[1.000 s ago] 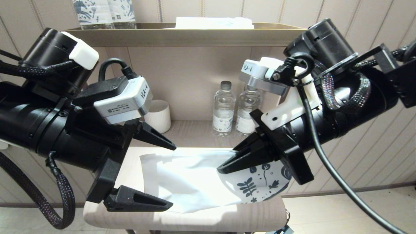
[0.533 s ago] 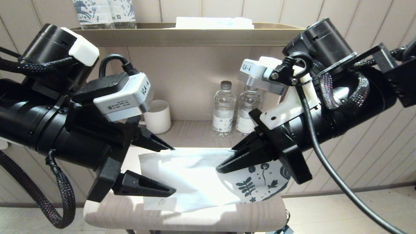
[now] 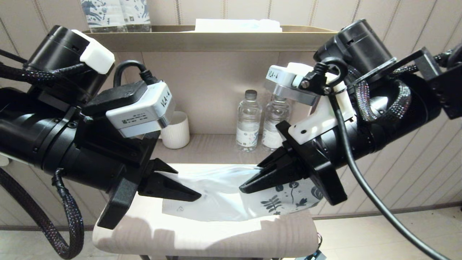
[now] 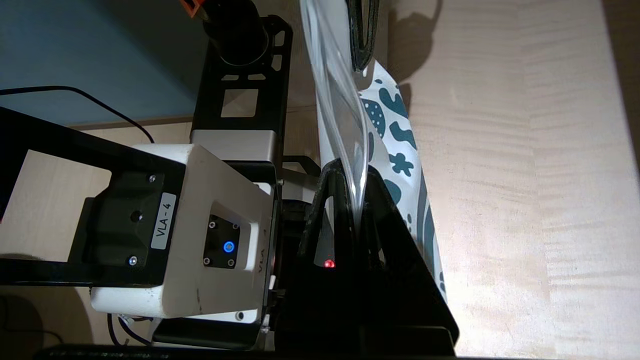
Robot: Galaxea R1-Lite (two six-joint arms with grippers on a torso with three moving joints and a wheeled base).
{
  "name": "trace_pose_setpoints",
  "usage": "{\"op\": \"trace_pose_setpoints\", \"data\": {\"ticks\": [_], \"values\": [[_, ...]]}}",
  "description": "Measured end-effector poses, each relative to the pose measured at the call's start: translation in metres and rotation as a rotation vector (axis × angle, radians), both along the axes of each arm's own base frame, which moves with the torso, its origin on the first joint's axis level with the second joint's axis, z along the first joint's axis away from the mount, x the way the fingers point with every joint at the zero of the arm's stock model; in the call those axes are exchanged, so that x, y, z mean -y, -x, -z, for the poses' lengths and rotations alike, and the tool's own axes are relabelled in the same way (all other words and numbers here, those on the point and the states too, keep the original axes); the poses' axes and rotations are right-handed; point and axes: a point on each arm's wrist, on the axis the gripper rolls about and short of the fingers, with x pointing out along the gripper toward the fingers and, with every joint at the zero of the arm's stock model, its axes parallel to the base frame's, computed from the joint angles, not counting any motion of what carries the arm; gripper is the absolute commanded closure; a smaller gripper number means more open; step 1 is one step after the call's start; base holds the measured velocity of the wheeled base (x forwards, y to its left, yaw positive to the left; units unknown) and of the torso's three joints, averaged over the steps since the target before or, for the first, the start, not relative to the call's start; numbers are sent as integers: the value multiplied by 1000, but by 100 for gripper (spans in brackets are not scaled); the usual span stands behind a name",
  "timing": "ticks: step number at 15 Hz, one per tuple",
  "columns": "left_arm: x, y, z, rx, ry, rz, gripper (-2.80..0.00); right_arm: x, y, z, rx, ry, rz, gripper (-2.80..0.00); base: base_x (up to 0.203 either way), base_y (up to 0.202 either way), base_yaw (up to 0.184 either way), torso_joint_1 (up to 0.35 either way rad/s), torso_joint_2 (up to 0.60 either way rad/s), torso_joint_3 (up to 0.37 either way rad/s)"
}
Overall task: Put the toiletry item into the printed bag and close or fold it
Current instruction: Hand it to the other hand
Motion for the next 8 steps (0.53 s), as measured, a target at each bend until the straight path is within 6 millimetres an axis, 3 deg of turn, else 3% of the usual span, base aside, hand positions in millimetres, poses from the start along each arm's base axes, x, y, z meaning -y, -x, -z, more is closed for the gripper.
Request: {"op": "trace_pose_setpoints", "data": {"ticks": [8], "values": [[3, -1, 3, -10, 1, 12, 0, 0, 0, -1, 17, 19, 35, 0, 0, 0, 0, 0, 0, 0]]}}
